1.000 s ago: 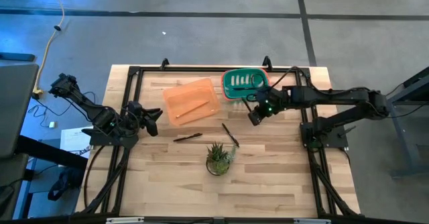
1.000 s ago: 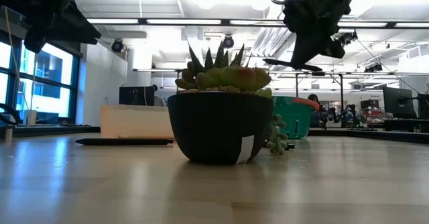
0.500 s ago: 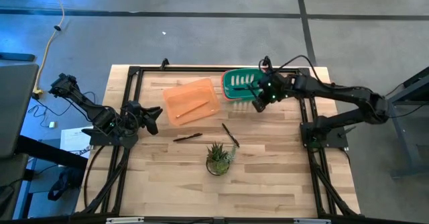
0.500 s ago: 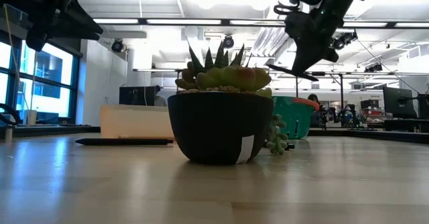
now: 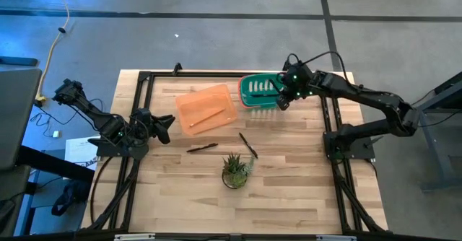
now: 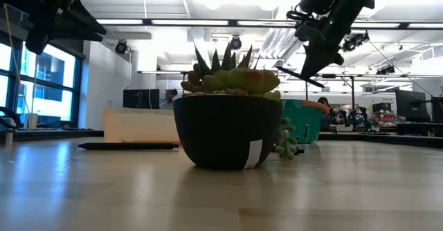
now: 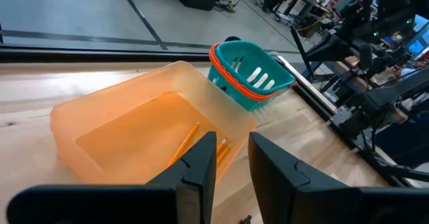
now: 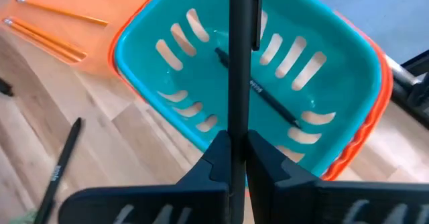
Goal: Sort pens & pencils
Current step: Put the black pen into the green basket
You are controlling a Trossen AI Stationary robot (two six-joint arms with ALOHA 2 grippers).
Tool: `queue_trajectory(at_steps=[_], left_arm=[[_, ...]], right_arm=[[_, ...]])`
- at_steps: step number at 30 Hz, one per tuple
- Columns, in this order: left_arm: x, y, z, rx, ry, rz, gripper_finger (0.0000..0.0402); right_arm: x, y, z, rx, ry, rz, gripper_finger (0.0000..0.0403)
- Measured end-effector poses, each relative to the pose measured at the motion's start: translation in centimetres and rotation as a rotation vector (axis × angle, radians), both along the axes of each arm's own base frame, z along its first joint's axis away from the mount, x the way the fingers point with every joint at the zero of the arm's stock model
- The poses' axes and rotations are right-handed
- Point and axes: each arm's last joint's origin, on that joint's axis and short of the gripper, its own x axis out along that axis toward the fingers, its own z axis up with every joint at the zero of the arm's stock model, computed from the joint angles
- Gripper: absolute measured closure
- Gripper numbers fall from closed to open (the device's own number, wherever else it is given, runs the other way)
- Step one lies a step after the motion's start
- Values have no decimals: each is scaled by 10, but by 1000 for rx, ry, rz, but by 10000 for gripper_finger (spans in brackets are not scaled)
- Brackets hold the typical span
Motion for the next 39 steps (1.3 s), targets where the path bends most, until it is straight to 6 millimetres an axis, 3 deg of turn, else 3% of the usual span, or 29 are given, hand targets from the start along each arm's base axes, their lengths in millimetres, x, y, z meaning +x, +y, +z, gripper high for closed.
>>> queue_trajectory(at_steps=[12, 20, 31, 39], left_arm=[[0, 0, 0, -14, -16, 7, 325], [0, 0, 0, -18, -23, 10, 325], [0, 0, 0, -32, -38, 16, 325], [0, 0, 0, -33, -40, 15, 325]], right_arm=[[5, -19, -10, -44, 21, 73, 403], [23, -36, -26, -42, 66, 134, 403], [62, -67, -26, -32, 261, 300, 403], [70, -80, -42, 50, 395, 345, 403]])
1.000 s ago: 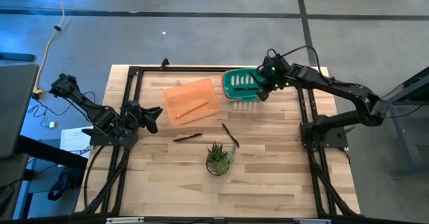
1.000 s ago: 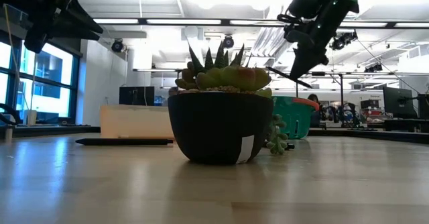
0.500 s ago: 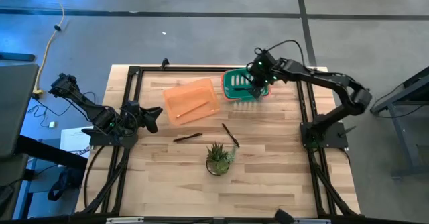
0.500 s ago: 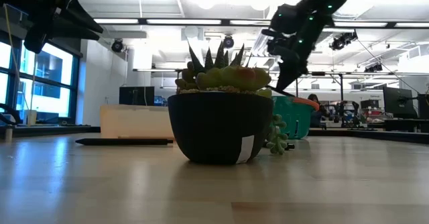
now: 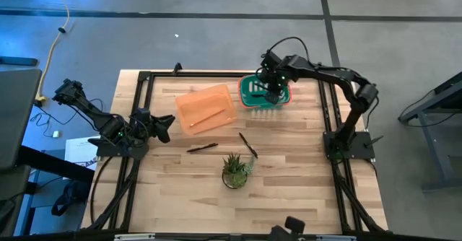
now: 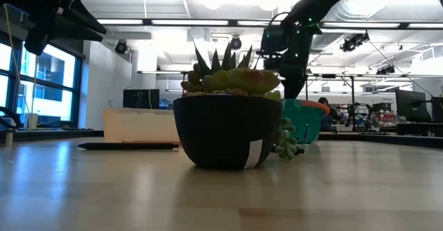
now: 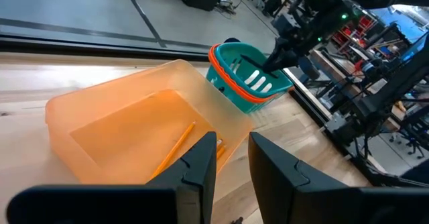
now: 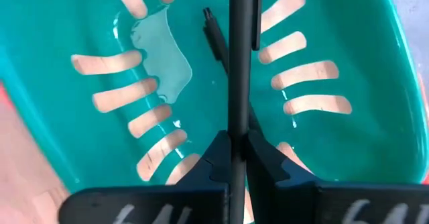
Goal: Sort pens & pencils
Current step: Put the black pen into the green basket
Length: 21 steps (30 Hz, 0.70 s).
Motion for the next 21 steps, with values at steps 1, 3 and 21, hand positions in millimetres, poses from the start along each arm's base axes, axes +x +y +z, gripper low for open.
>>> queue_trajectory(at_steps=[1, 3, 21], left_arm=[[0, 0, 0, 0, 0, 0, 325], [0, 0, 0, 2, 3, 0, 325], [-1, 1, -1, 27, 11, 14, 325]], right_arm=[[0, -1, -1, -2, 3, -5, 403], [-2, -3, -1, -1, 7, -14, 403], [-2, -8, -13, 26, 44, 36, 403]])
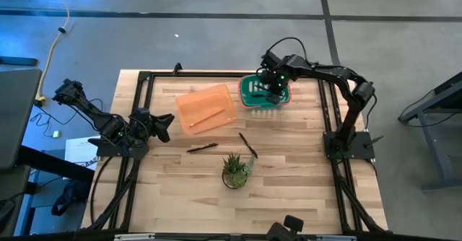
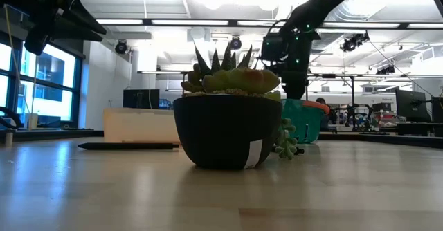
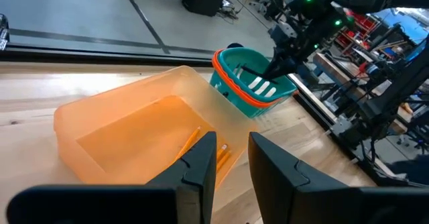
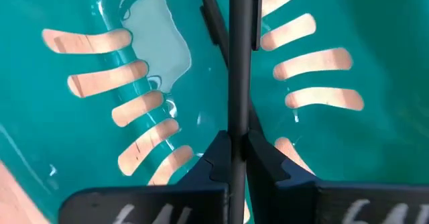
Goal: Sort pens & pencils
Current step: Put the black pen into the green basket
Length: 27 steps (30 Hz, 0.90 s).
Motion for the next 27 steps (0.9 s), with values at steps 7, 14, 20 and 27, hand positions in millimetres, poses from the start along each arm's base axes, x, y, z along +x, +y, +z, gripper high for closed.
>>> queue_trajectory(at_steps=[7, 14, 20, 27], left_arm=[[1, 0, 1, -8, -13, 0, 325], [1, -1, 1, -10, -14, -1, 325], [1, -1, 1, -10, -14, -1, 325], [1, -1, 1, -10, -14, -2, 325]], right_arm=[[2, -2, -1, -4, -19, -14, 403], [2, -1, -1, -1, -17, -16, 367], [2, -2, -1, -2, -19, -18, 333], [2, -2, -2, 1, -21, -34, 328]])
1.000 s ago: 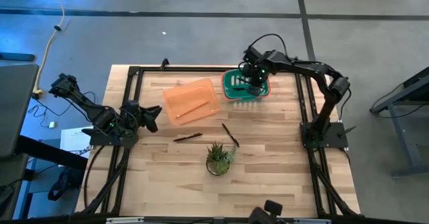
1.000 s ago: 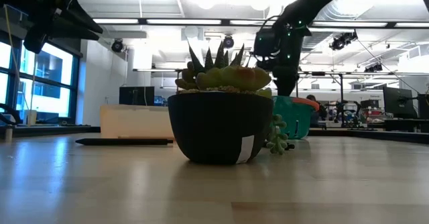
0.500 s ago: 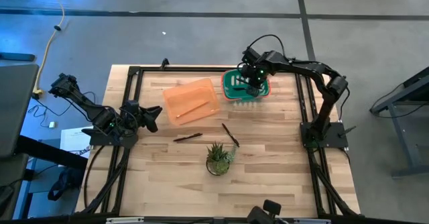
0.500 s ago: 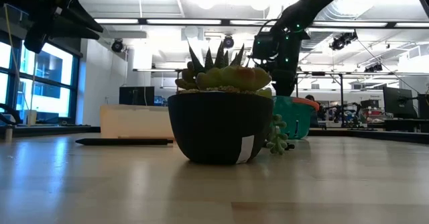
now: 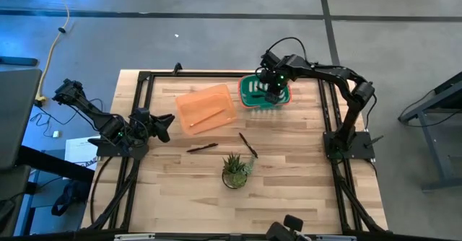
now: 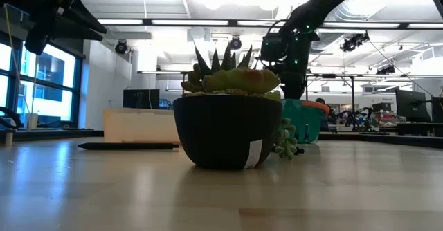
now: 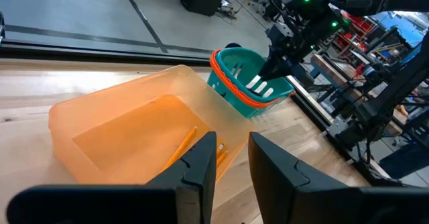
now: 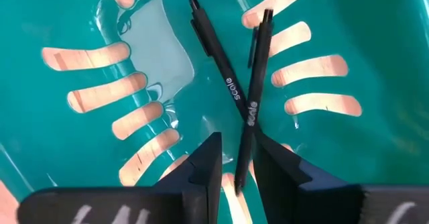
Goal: Sort pens & pencils
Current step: Put the black pen into the green basket
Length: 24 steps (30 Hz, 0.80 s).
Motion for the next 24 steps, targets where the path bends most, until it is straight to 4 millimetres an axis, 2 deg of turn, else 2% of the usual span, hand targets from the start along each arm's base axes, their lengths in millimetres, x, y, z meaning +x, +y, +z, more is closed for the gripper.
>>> queue_trajectory(at_steps=[6, 9, 17, 24], left_arm=[[0, 0, 0, 0, 0, 0, 325], [0, 0, 0, 0, 0, 0, 325], [0, 0, 0, 0, -1, 0, 325], [0, 0, 0, 1, 3, 0, 325]], right_arm=[[0, 0, 1, 7, -2, -27, 327], [2, -2, 7, -2, -15, -31, 327], [10, -7, 42, -35, -67, -49, 327], [17, 6, 71, -8, -51, -50, 327]])
